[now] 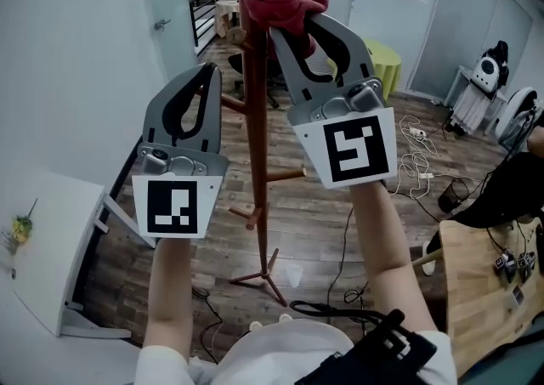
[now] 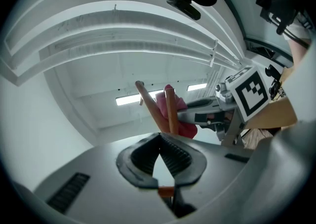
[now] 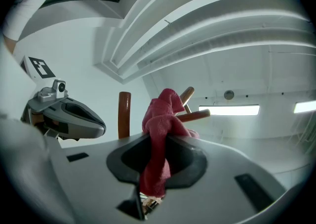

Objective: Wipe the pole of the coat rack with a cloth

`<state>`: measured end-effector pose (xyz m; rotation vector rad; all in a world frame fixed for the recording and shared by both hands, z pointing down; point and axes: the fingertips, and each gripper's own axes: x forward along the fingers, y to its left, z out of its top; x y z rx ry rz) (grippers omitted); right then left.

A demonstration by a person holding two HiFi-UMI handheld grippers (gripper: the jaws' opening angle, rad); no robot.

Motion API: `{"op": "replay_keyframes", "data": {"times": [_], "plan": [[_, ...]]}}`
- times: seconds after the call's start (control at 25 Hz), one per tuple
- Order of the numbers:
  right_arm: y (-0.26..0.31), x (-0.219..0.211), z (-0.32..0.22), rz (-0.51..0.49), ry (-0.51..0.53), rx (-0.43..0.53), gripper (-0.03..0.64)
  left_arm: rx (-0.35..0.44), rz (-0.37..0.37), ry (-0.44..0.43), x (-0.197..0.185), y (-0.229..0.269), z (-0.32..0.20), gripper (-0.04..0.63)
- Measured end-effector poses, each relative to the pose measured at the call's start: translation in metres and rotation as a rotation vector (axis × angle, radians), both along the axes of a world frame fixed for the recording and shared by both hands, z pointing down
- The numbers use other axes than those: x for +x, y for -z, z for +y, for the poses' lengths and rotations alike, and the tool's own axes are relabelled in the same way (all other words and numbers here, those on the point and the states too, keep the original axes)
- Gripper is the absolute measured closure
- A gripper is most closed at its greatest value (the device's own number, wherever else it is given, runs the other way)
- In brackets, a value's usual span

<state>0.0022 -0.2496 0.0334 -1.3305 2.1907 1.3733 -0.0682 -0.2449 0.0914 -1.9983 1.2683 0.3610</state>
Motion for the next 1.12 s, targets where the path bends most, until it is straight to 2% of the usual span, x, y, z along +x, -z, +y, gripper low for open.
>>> {"op": "replay_keyframes", "data": {"times": [1.12], "plan": [[-0.025,0.004,-0.001,-0.001,-0.01,-0.043,0.534,-0.033,-0.008,0.003,-0.004,-0.016,-0.005,0.583]]}}
